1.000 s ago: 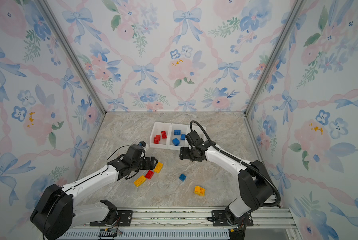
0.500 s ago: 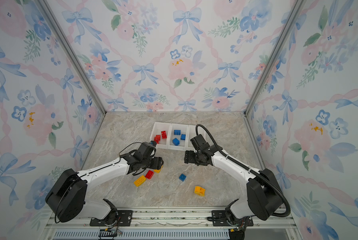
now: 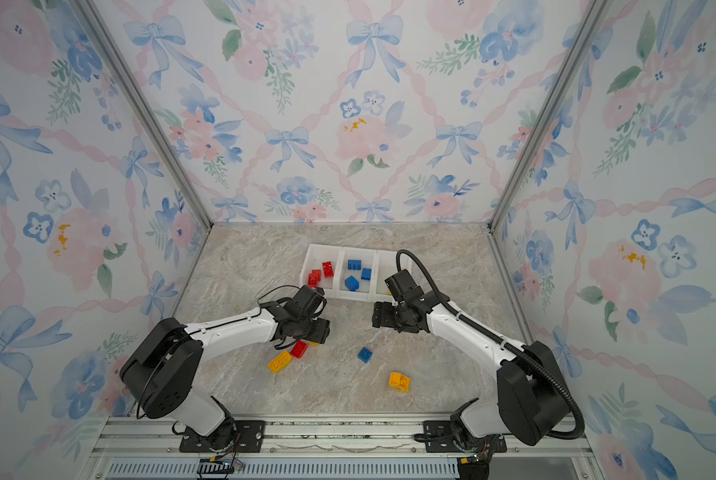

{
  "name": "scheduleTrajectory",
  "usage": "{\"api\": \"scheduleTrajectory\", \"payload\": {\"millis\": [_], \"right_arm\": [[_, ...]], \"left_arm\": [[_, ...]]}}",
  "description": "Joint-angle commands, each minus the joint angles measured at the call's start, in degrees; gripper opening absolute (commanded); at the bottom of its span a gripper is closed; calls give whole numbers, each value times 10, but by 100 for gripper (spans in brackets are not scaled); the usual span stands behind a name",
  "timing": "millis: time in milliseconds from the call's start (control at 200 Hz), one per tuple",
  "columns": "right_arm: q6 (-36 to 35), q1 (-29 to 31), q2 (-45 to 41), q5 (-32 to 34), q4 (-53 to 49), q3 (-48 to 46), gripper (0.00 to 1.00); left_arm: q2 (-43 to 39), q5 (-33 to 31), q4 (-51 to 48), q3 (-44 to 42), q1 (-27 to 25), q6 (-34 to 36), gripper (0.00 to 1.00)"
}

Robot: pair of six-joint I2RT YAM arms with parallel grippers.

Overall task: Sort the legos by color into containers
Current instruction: 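Grasp the yellow curved brick with the left gripper while the right gripper withdraws, then carry the yellow curved brick to the compartment with yellow bricks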

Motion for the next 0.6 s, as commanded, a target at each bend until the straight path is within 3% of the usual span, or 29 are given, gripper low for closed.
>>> {"api": "scheduleTrajectory", "payload": {"millis": [0, 255, 595], "right_arm": [[4, -9, -19, 4, -11, -14, 88], [3, -22, -39, 4, -16, -29, 88], [4, -35, -69, 5, -21, -52, 88]], "left_arm": [[16, -15, -20, 12, -5, 15, 64], [40, -29, -22, 14, -12, 14, 56], [44, -38, -22, 32, -24, 5, 27]]}}
